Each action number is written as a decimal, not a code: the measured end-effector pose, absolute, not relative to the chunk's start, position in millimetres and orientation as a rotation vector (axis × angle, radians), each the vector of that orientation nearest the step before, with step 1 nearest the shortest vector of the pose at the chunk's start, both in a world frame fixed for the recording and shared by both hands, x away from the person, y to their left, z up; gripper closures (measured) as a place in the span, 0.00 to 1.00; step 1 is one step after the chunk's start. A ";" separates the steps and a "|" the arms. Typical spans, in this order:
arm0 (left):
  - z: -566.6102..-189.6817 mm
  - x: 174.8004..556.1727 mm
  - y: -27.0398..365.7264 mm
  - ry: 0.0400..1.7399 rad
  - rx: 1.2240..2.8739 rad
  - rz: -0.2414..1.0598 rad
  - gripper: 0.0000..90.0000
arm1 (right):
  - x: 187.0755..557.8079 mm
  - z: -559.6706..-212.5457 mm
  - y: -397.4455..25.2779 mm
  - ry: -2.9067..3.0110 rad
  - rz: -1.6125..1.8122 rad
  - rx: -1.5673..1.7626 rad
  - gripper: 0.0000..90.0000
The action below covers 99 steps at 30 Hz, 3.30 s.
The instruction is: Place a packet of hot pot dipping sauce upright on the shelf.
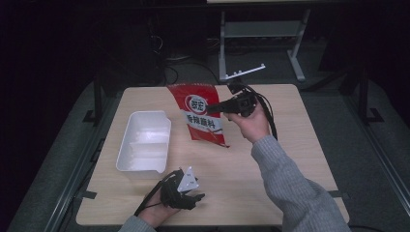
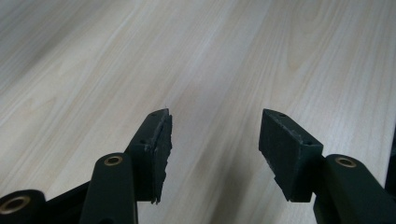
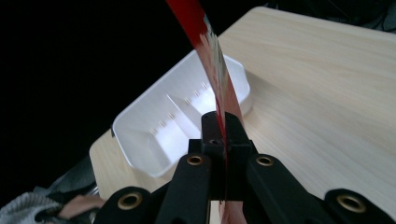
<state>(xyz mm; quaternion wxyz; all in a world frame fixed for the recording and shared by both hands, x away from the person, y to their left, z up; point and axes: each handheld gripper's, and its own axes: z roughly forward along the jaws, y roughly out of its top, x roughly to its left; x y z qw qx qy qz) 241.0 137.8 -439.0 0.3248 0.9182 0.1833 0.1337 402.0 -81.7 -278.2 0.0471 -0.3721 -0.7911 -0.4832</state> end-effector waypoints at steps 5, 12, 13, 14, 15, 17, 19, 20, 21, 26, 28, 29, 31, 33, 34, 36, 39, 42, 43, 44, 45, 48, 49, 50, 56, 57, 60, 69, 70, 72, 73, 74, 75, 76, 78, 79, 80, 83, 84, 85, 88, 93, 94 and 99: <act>-439.2 238.3 142.0 0.474 2.402 0.345 0.47 | 406.0 -271.7 -60.1 -2.403 -1.506 -1.118 1.00; -438.5 232.5 146.9 0.460 2.401 0.330 0.46 | 412.3 -265.0 -32.4 -2.417 -1.529 -1.091 1.00; -437.9 231.3 147.7 0.462 2.399 0.329 0.46 | 413.1 -264.9 -29.8 -2.415 -1.535 -1.091 1.00; -437.6 230.8 148.4 0.459 2.397 0.329 0.46 | 414.7 -264.8 -26.0 -2.414 -1.538 -1.090 1.00; -437.4 230.5 148.9 0.458 2.398 0.329 0.46 | 416.0 -265.0 -23.0 -2.413 -1.540 -1.094 1.00; -438.6 230.3 150.5 0.461 2.401 0.327 0.45 | 419.1 -266.4 -16.6 -2.404 -1.545 -1.094 0.99; -439.0 230.1 151.7 0.457 2.409 0.325 0.45 | 421.3 -268.1 -10.9 -2.414 -1.548 -1.089 0.99; -439.0 230.1 151.7 0.457 2.409 0.325 0.45 | 421.3 -268.1 -10.9 -2.414 -1.548 -1.089 0.99; -439.5 229.6 152.2 0.460 2.411 0.328 0.45 | 423.3 -269.8 -6.1 -2.419 -1.553 -1.085 0.99; -439.7 230.0 153.6 0.458 2.414 0.331 0.45 | 427.3 -272.5 3.3 -2.417 -1.558 -1.083 0.99; -439.6 229.5 154.0 0.451 2.416 0.332 0.45 | 429.7 -274.8 11.4 -2.424 -1.566 -1.078 0.99; -439.6 229.0 154.2 0.448 2.419 0.330 0.45 | 430.6 -275.8 14.0 -2.425 -1.570 -1.079 0.99; -439.9 227.6 154.9 0.446 2.418 0.333 0.45 | 432.5 -278.3 19.6 -2.428 -1.572 -1.081 1.00; -440.0 226.7 156.5 0.441 2.422 0.334 0.44 | 434.4 -280.7 24.4 -2.427 -1.573 -1.080 0.99; -440.3 226.3 157.3 0.441 2.421 0.333 0.44 | 435.0 -281.3 26.4 -2.426 -1.576 -1.083 1.00; -440.5 225.7 158.1 0.446 2.420 0.334 0.45 | 436.0 -282.2 28.7 -2.427 -1.576 -1.081 1.00; -441.3 225.5 161.1 0.452 2.420 0.330 0.44 | 440.3 -286.1 39.1 -2.427 -1.581 -1.083 0.99; -441.1 225.5 161.6 0.449 2.423 0.333 0.44 | 443.0 -288.3 46.1 -2.437 -1.577 -1.082 1.00; -441.0 225.4 161.6 0.447 2.422 0.333 0.44 | 445.7 -290.2 52.1 -2.439 -1.583 -1.075 0.99; -441.0 225.4 161.6 0.447 2.422 0.333 0.44 | 445.7 -290.2 52.1 -2.439 -1.583 -1.075 0.99; -441.2 225.4 161.2 0.448 2.418 0.332 0.44 | 448.6 -292.3 57.8 -2.435 -1.588 -1.063 0.99; -440.8 226.5 160.0 0.443 2.422 0.331 0.44 | 451.3 -294.6 64.1 -2.443 -1.590 -1.048 0.99; -440.8 226.4 159.4 0.440 2.420 0.329 0.44 | 452.5 -296.2 67.2 -2.444 -1.593 -1.032 0.99; -440.4 226.4 159.4 0.428 2.424 0.332 0.44 | 454.4 -299.4 73.6 -2.448 -1.605 -1.013 0.99; -440.9 228.2 161.1 0.440 2.419 0.327 0.44 | 460.1 -311.4 85.3 -2.427 -1.616 -1.011 0.99; -441.1 228.4 161.3 0.440 2.419 0.328 0.44 | 462.9 -318.0 90.1 -2.419 -1.619 -1.008 0.99; -442.5 229.9 160.8 0.448 2.420 0.328 0.44 | 464.4 -323.2 93.7 -2.417 -1.612 -1.009 0.99; -443.3 232.4 160.6 0.445 2.420 0.317 0.44 | 469.4 -346.1 99.3 -2.359 -1.670 -1.036 0.99; -443.3 232.4 160.7 0.445 2.419 0.316 0.44 | 469.5 -347.0 98.5 -2.359 -1.676 -1.037 0.99; -443.3 232.3 160.8 0.445 2.419 0.317 0.44 | 469.7 -348.5 95.9 -2.358 -1.680 -1.042 0.99; -443.4 232.3 160.7 0.446 2.418 0.316 0.44 | 469.9 -349.1 94.9 -2.358 -1.678 -1.039 0.99; -443.4 232.2 160.5 0.446 2.419 0.315 0.44 | 469.7 -349.4 94.4 -2.360 -1.677 -1.041 0.99; -443.4 232.0 160.3 0.445 2.419 0.317 0.44 | 469.4 -349.5 94.0 -2.365 -1.672 -1.045 0.98; -443.3 231.9 160.3 0.445 2.419 0.317 0.44 | 468.8 -349.7 93.8 -2.371 -1.664 -1.043 0.98; -443.2 231.8 160.4 0.445 2.417 0.318 0.44 | 468.2 -349.9 93.5 -2.380 -1.661 -1.043 0.98; -443.2 232.1 160.7 0.448 2.416 0.317 0.44 | 466.8 -350.4 92.1 -2.386 -1.656 -1.044 0.98; -443.2 232.1 160.7 0.448 2.416 0.317 0.44 | 466.8 -350.4 92.1 -2.386 -1.656 -1.044 0.98; -443.2 233.4 162.3 0.463 2.403 0.309 0.43 | 465.3 -350.1 90.0 -2.412 -1.634 -1.029 0.97; -443.1 233.7 162.8 0.464 2.401 0.306 0.43 | 465.0 -350.0 89.6 -2.414 -1.631 -1.026 0.97; -443.0 233.6 163.1 0.466 2.398 0.307 0.43 | 464.7 -349.9 89.1 -2.419 -1.627 -1.020 0.97; -442.2 233.5 163.5 0.465 2.398 0.308 0.43 | 463.4 -349.1 87.9 -2.433 -1.621 -1.004 0.97; -442.5 233.2 162.8 0.462 2.400 0.311 0.43 | 459.6 -349.8 84.1 -2.470 -1.595 -0.983 0.97; -442.6 233.0 162.4 0.460 2.400 0.314 0.43 | 459.2 -350.3 82.9 -2.474 -1.590 -0.982 0.97; -442.6 233.3 162.2 0.464 2.400 0.313 0.43 | 457.4 -352.0 79.7 -2.492 -1.576 -0.967 0.97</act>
